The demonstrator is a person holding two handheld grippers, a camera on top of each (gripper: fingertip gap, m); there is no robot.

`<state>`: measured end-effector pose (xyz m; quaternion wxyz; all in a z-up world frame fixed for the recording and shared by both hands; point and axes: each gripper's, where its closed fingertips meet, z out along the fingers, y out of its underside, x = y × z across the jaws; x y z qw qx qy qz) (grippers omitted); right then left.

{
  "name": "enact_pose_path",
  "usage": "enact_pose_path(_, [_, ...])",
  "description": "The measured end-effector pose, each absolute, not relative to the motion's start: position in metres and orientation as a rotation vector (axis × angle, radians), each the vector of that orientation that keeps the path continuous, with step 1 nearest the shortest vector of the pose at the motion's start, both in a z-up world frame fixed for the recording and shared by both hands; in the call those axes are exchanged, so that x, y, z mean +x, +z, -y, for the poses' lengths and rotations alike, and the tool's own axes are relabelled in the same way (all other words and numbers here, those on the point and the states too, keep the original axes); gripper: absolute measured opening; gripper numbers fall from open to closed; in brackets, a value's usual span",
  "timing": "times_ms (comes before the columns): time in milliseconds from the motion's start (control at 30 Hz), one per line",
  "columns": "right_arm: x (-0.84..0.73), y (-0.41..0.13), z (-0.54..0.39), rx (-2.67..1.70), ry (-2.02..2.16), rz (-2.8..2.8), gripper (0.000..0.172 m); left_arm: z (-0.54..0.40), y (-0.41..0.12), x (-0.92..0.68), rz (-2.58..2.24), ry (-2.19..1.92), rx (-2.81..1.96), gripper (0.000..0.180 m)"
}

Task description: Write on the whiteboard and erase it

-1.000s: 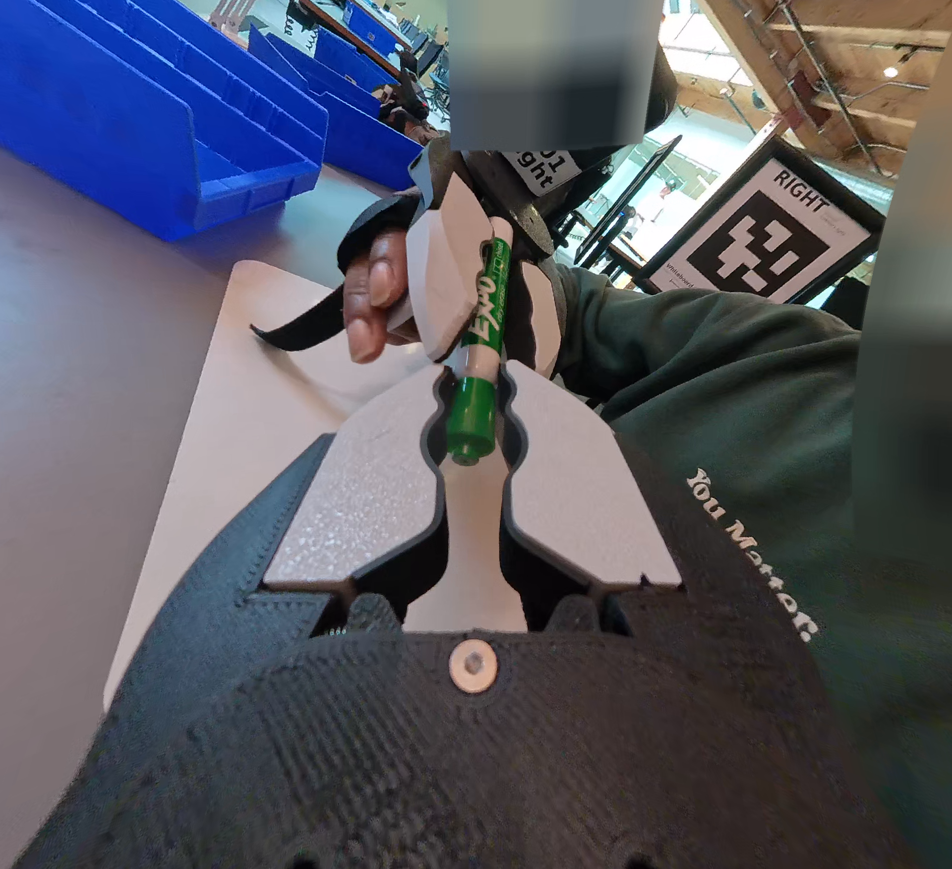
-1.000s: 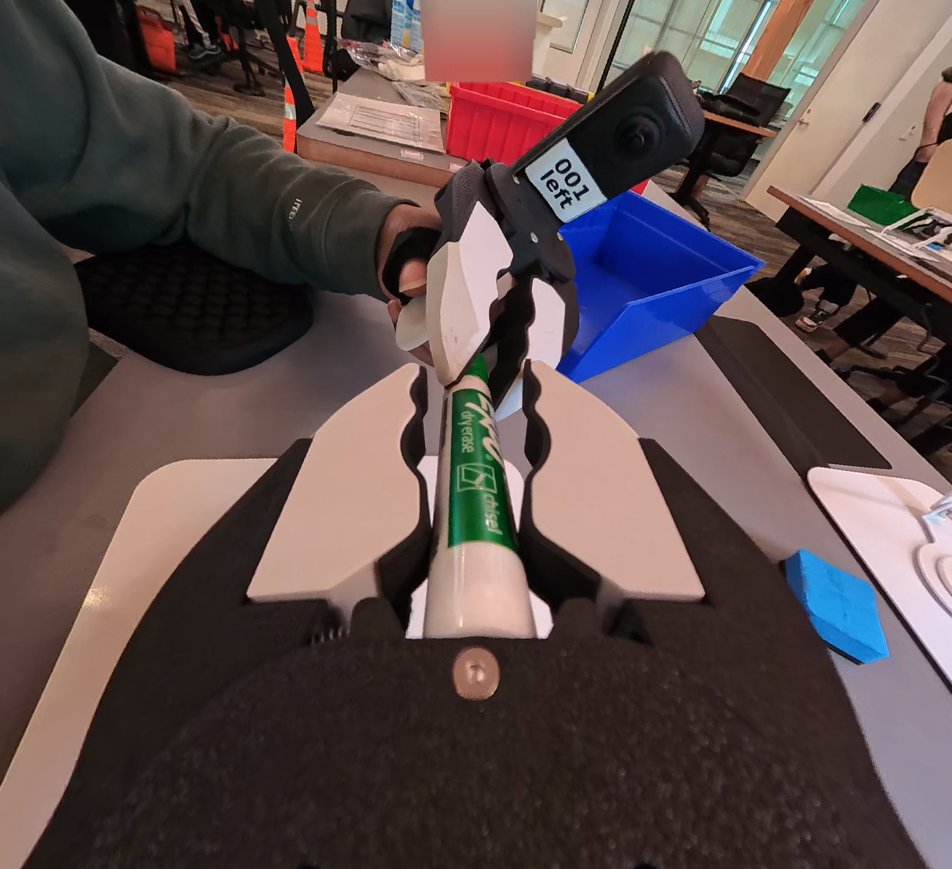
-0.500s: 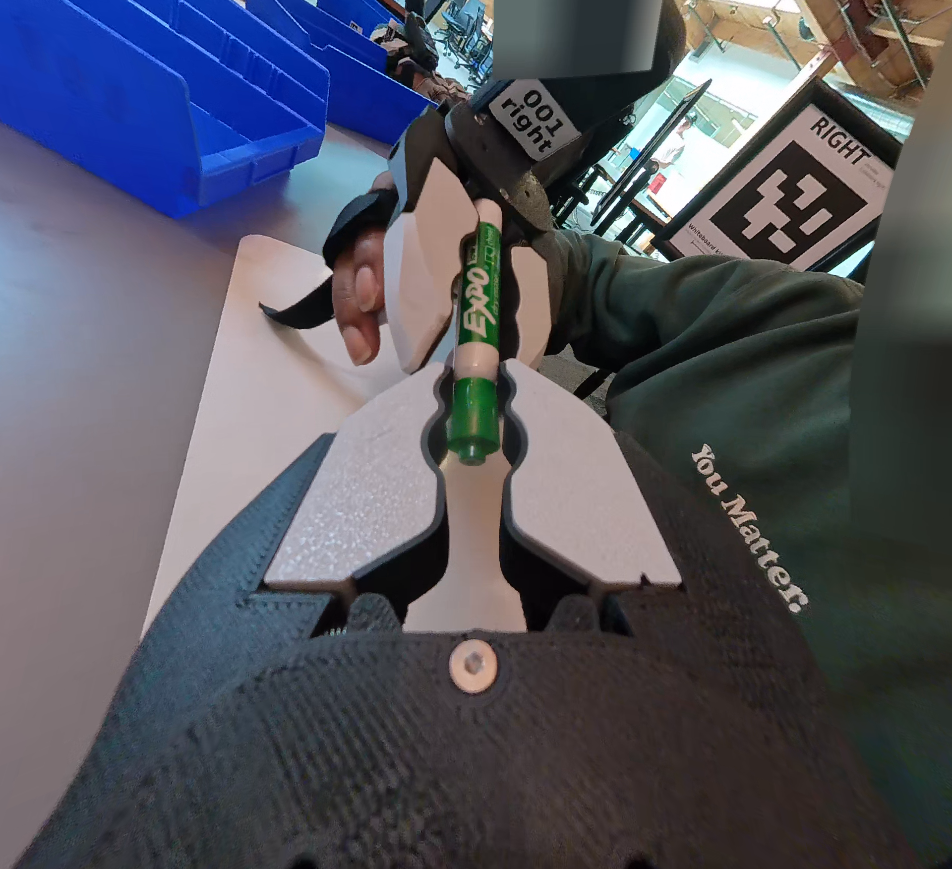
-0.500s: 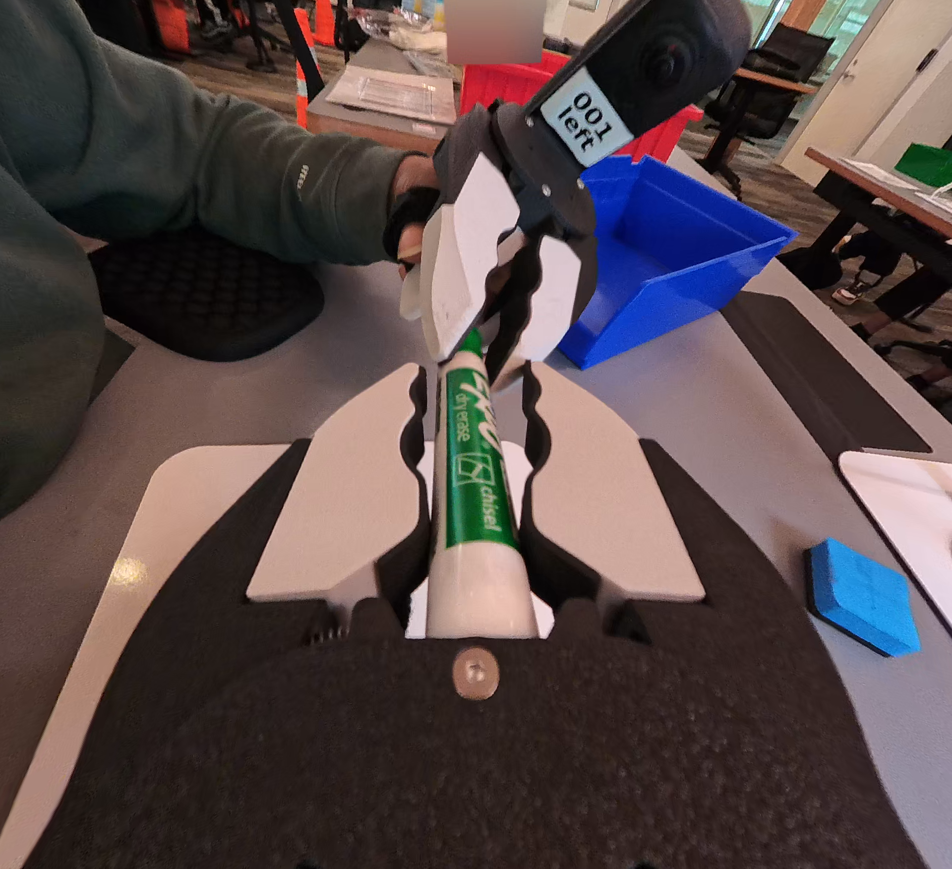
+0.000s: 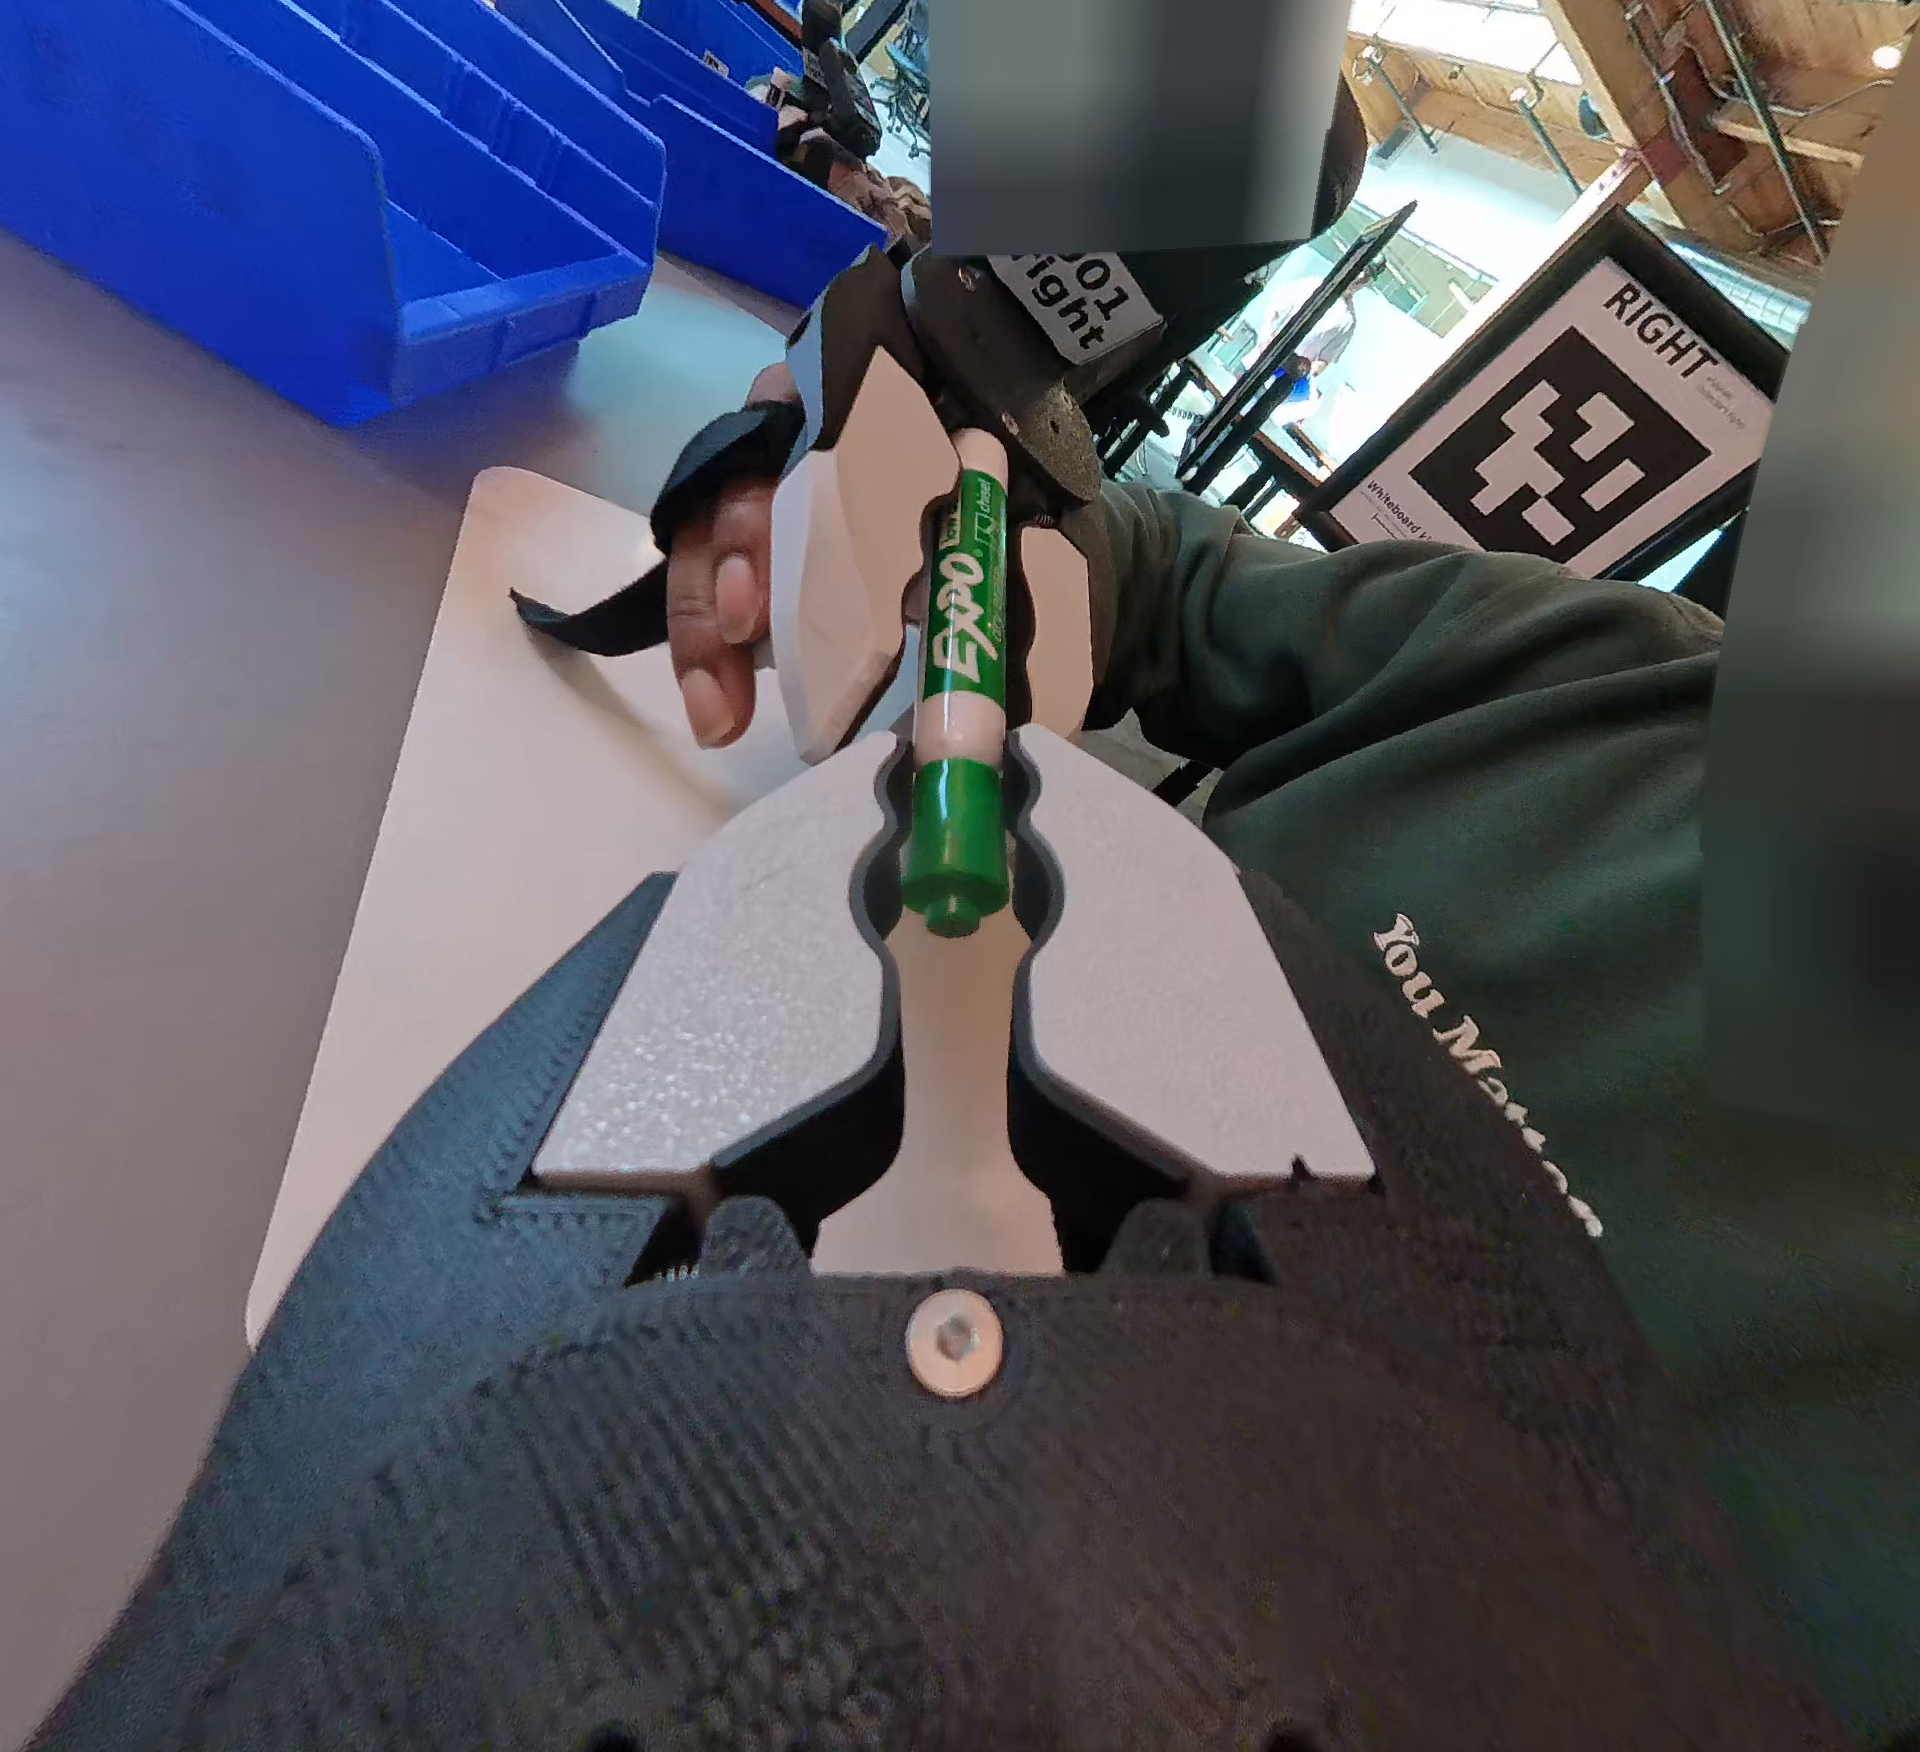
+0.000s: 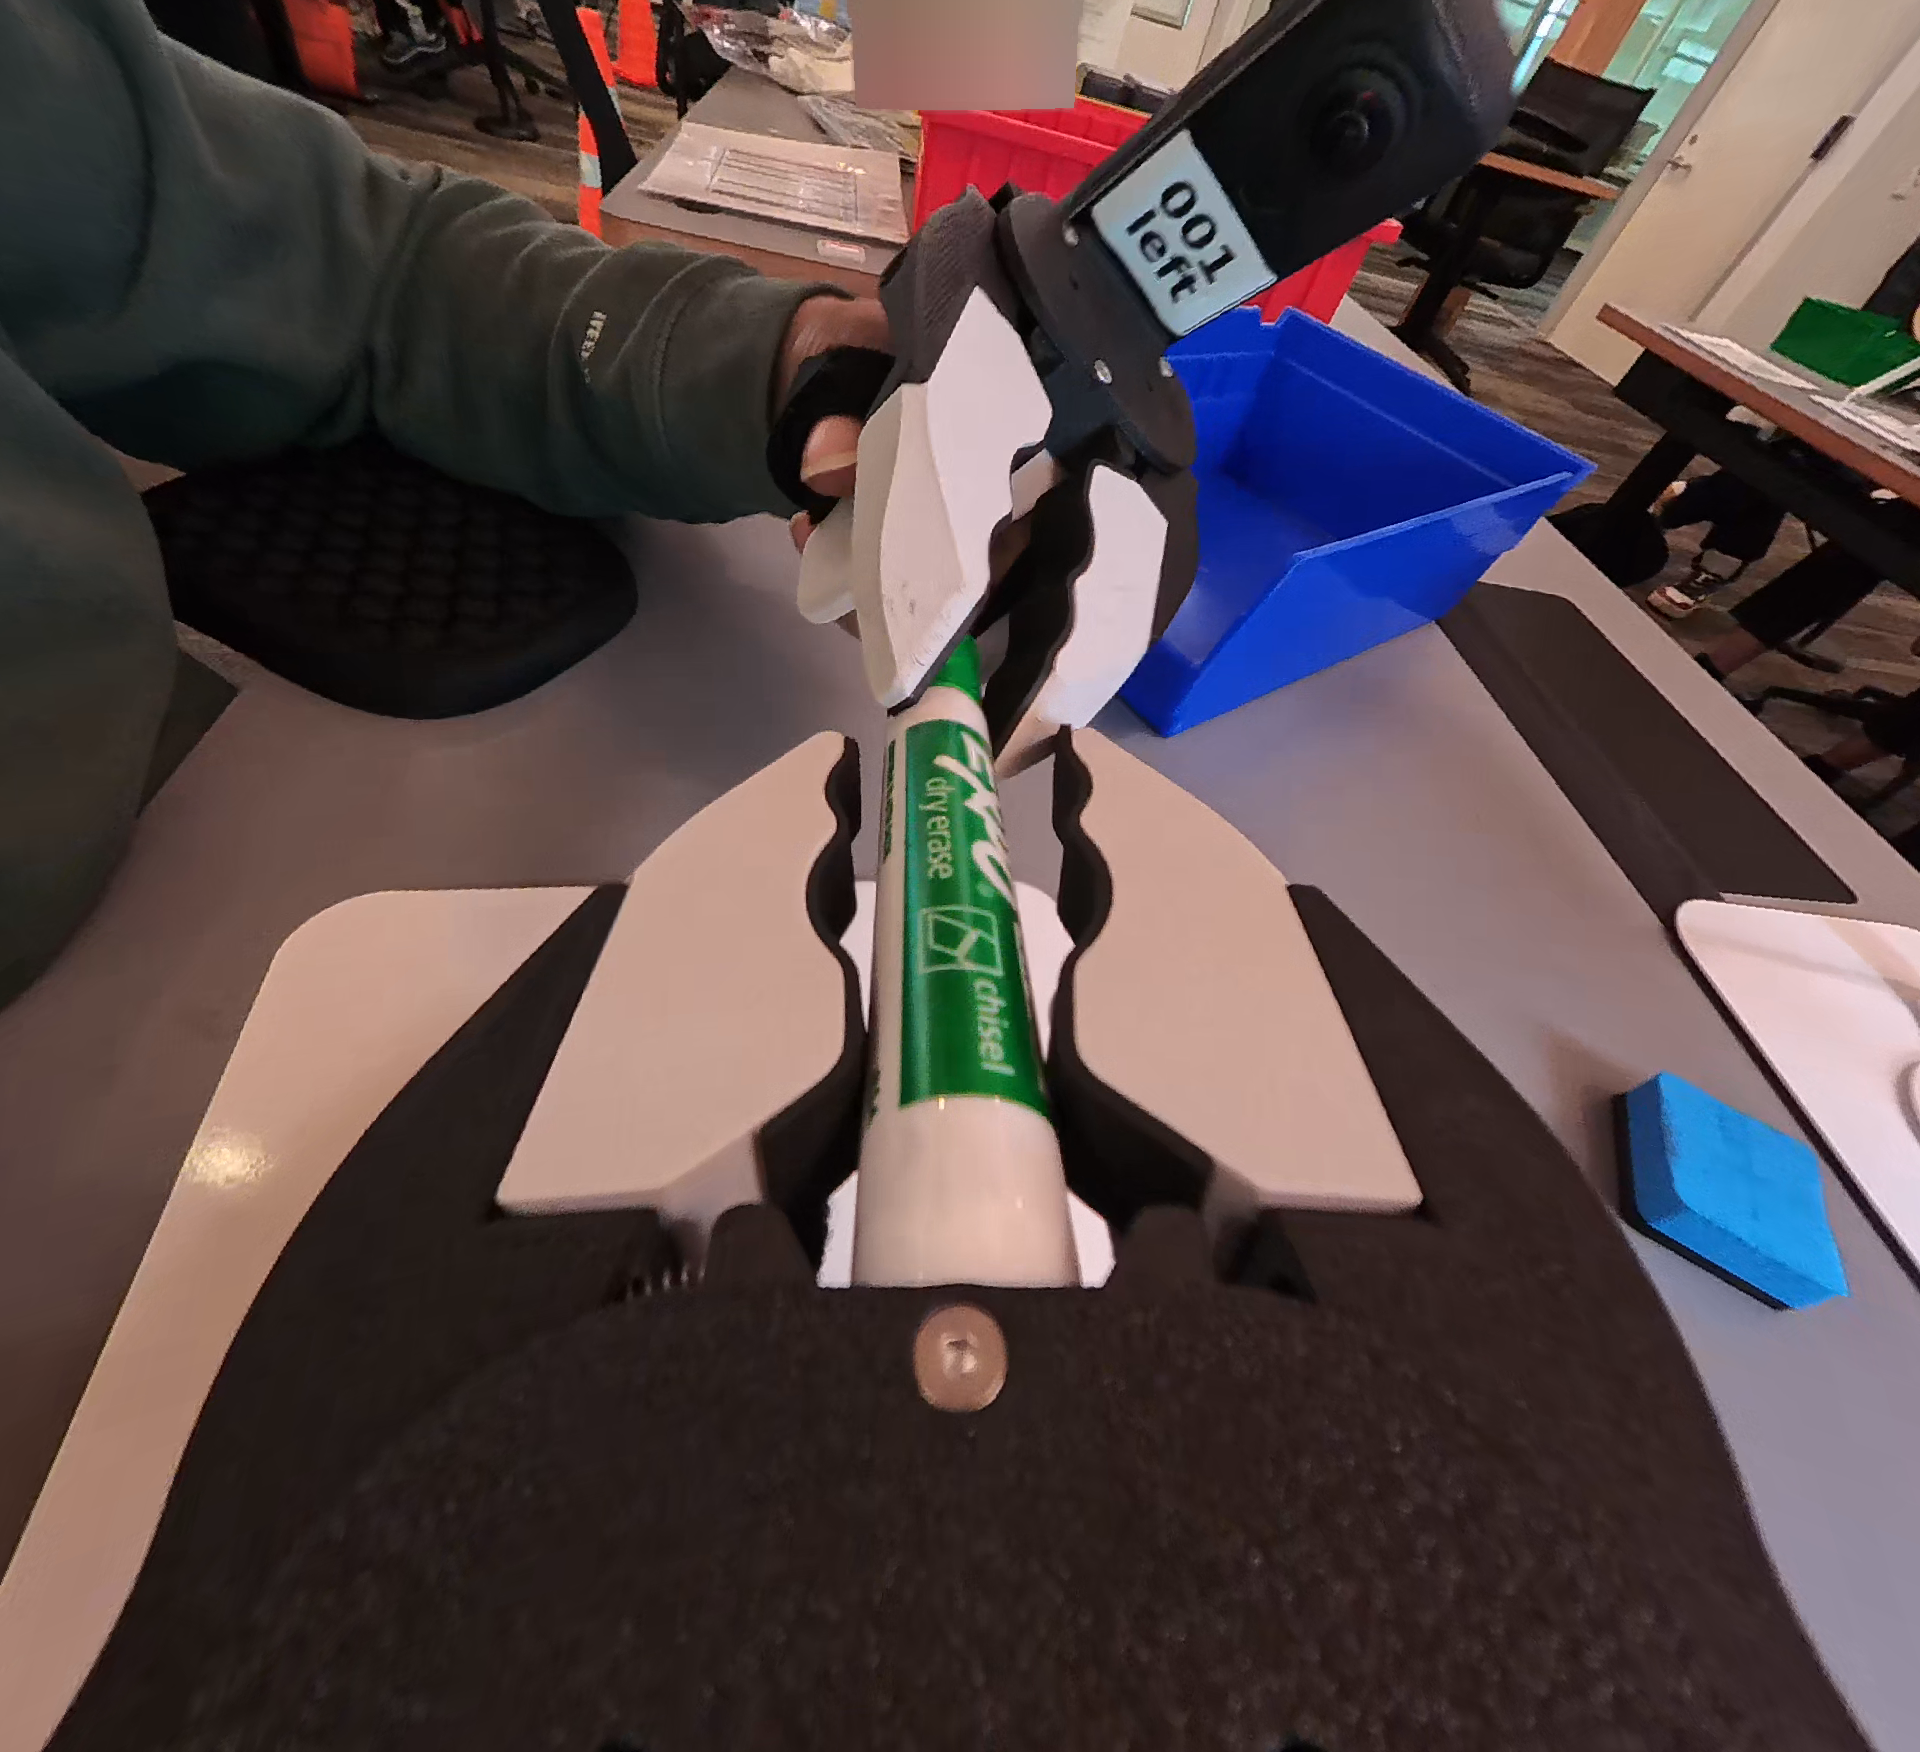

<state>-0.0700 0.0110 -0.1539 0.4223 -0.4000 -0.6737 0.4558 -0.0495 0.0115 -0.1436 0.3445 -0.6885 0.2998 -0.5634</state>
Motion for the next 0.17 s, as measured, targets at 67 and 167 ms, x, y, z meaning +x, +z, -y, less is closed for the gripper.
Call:
enact_pose_path(67, [-0.071,-0.147,-0.014,-1.012,1.170,1.633,0.035,-0.015,-0.136,-0.051,-0.748,-1.467,-1.746,0.017])
enact_pose_path(167, [-0.072,-0.138,-0.019,-1.020,1.194,1.572,0.035,-0.017,-0.128,-0.054,-0.757,-1.409,-1.690,0.025])
